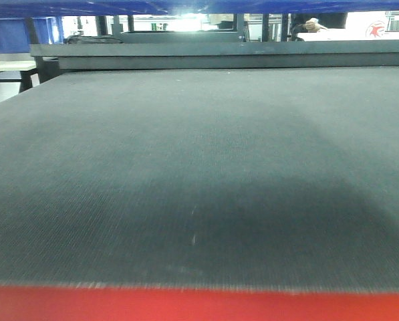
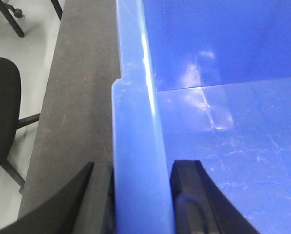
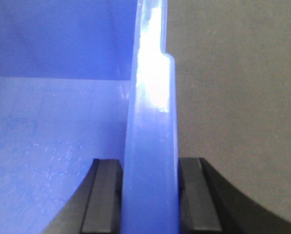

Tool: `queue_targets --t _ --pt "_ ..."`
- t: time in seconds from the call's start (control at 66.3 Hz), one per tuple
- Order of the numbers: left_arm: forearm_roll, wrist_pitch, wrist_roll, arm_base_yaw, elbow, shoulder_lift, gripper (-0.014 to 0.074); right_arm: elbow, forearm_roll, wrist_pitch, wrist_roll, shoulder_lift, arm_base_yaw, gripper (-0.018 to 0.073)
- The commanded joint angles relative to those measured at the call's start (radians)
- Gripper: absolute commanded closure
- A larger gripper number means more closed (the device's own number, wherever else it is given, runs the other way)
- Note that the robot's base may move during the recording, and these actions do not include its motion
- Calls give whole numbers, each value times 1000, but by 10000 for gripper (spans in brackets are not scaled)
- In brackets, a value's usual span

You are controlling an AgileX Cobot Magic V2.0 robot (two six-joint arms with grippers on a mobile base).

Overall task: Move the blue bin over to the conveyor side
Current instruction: 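Hold the bin with both grippers above the dark conveyor belt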

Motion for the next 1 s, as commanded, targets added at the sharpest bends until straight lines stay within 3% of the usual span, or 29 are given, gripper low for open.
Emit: queue_targets --t 0.0,0.98 --pt "25 -86 5 -9 -23 -17 613 -15 -14 -100 -12 -16 3 629" --pt "25 -86 5 -9 -23 -17 613 -15 -14 -100 -12 -16 3 629"
